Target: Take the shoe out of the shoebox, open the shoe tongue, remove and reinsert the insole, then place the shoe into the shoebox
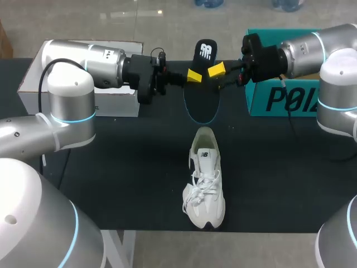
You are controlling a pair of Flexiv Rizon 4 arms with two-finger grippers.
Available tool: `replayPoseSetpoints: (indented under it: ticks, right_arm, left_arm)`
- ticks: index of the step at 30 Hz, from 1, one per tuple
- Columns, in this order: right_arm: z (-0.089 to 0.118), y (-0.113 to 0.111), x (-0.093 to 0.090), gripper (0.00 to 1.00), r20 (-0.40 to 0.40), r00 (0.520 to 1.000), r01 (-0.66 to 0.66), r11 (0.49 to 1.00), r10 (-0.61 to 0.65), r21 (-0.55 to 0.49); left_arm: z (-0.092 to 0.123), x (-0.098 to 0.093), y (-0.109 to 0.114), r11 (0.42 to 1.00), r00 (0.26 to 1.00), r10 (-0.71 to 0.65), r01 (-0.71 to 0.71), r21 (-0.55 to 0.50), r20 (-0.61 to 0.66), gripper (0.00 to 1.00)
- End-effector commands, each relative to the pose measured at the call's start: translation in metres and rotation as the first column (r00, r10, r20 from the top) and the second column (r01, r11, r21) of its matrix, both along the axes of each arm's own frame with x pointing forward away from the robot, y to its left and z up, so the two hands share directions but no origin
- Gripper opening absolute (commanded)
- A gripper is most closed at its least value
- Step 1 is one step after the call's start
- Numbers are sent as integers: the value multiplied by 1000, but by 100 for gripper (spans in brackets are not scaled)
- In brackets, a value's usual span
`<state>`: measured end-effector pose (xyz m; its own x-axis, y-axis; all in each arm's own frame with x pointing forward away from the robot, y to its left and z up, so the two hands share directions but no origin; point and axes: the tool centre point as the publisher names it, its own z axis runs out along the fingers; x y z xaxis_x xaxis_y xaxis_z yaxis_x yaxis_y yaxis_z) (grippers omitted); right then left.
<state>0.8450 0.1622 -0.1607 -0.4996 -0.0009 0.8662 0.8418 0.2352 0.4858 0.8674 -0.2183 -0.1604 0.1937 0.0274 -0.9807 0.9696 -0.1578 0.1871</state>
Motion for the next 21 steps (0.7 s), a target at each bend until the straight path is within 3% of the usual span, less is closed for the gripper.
replayPoseSetpoints:
  ticks: [1, 3, 4, 5, 7, 8, 9, 11, 21]
  right_arm:
    - [-1, 0, -4, 100, 1, 1000, 12, 1000, -12, 4]
    - [-1, -1, -4, 100, 2, 1000, 15, 1000, -15, 5]
    - [-1, -1, -3, 95, 2, 1000, 15, 1000, -15, 6]
    - [-1, -1, -3, 89, 3, 1000, 17, 1000, -17, 6]
    - [0, -1, -2, 55, 3, 1000, 18, 1000, -18, 8]
    - [0, -1, -2, 46, 2, 1000, 23, 1000, -23, 6]
    - [-1, -1, -1, 45, 2, 1000, 23, 1000, -23, 5]
    - [0, 1, 0, 35, 1, 1000, 21, 1000, -21, 5]
    - [-2, 5, 3, 31, 1, 1000, 8, 1000, -8, 9]
  left_arm:
    - [-1, 0, -1, 1000, 1000, 1, -1, -2, 2, 0]
    - [-1, 0, -1, 1000, 1000, 1, -1, -2, 2, 0]
    - [-1, 0, -1, 1000, 1000, 1, -1, -2, 2, 0]
    - [-1, 0, -1, 1000, 1000, 1, -1, -2, 2, 0]
    - [-1, 0, -1, 1000, 1000, 1, -1, -2, 2, 0]
    - [-1, 0, -1, 1000, 1000, 1, -1, -2, 2, 0]
    - [-1, 0, -1, 1000, 1000, 1, -1, -2, 2, 0]
    - [-1, 0, -1, 1000, 1000, 1, -1, -2, 2, 0]
    - [-1, 0, -1, 1000, 1000, 1, -1, -2, 2, 0]
